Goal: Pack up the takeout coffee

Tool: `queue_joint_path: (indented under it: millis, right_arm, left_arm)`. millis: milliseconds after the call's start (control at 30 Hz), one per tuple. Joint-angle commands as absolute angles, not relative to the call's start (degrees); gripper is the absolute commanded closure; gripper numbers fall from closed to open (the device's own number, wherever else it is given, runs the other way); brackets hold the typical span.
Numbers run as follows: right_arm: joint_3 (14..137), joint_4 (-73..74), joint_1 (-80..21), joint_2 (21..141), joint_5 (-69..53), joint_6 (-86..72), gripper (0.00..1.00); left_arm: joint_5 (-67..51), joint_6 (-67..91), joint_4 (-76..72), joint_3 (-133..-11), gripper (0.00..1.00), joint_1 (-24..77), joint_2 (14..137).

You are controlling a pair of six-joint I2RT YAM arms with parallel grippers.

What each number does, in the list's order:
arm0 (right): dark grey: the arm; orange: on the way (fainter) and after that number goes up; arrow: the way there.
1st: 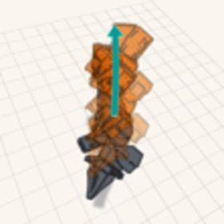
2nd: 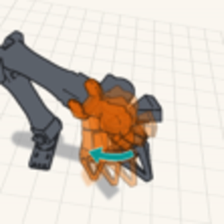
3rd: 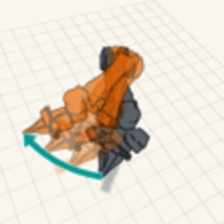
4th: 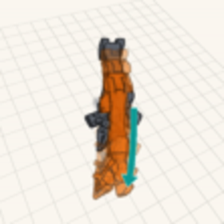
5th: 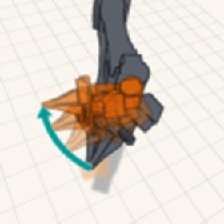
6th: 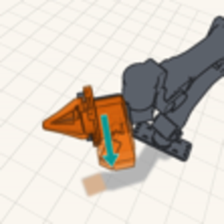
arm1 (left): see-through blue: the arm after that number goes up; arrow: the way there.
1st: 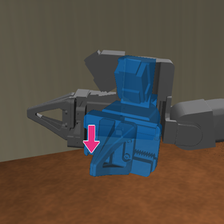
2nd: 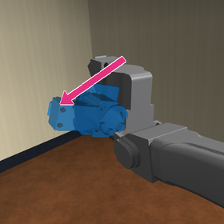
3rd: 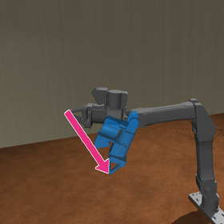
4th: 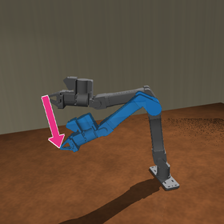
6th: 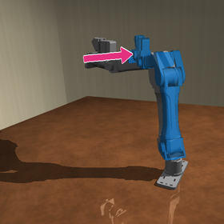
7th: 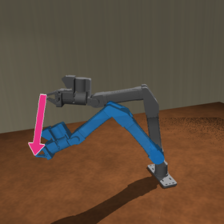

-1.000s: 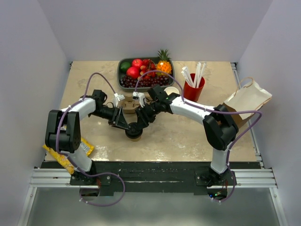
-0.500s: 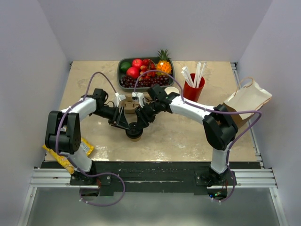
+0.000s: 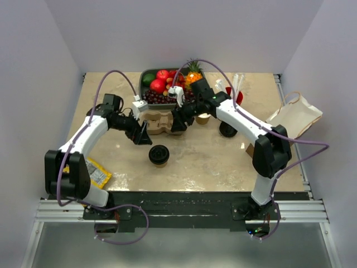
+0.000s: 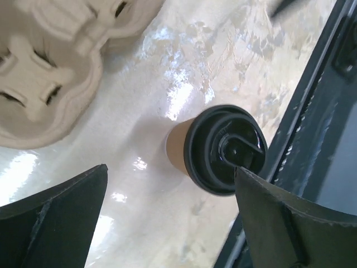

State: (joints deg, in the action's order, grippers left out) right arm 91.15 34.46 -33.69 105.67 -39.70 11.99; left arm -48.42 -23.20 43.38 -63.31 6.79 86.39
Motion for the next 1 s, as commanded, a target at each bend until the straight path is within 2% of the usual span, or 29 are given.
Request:
queue_joint_path:
  millis: [0, 67, 200, 333, 367, 467, 733, 833, 967]
  right_arm:
    - [86.3, 38.7, -31.5, 95.3, -36.7, 24.7, 0.45]
    - [78.8, 38.8, -31.4, 92.1, -35.5, 36.1, 0.45]
    - [68.9, 36.4, -33.5, 88.1, -32.6, 49.0, 0.46]
    - [66.7, 31.0, -39.2, 92.8, -31.9, 46.2, 0.49]
    - [65.9, 27.6, -40.7, 93.5, -30.8, 42.5, 0.50]
    - [65.0, 22.0, -44.3, 96.7, -28.8, 34.1, 0.49]
    - [67.6, 17.3, -48.4, 103.4, -29.0, 22.8, 0.48]
    - [67.8, 14.3, -49.4, 105.4, -27.7, 20.1, 0.48]
    - [70.5, 11.6, -50.0, 109.6, -27.7, 16.7, 0.48]
  left_arm:
    - [-50.6, -35.8, 40.3, -60.7, 0.00, 7.7, 78.6]
    - [-50.8, -39.1, 41.2, -61.4, 0.00, 9.0, 78.6]
    - [-48.8, -43.9, 46.4, -63.4, 0.00, 12.6, 79.5]
    - [-41.3, -38.0, 43.3, -62.8, 0.00, 14.1, 78.2]
    - [-31.7, -29.0, 40.5, -62.1, 0.00, 14.1, 77.7]
    - [-18.4, -20.6, 36.1, -61.0, 0.01, 13.1, 75.2]
    - [-17.8, -3.3, 38.3, -64.2, 0.00, -10.8, 72.9]
    - [-20.4, -3.7, 38.8, -64.4, 0.00, -15.6, 71.6]
    - [-20.6, -5.6, 38.5, -64.3, 0.01, -17.0, 68.8]
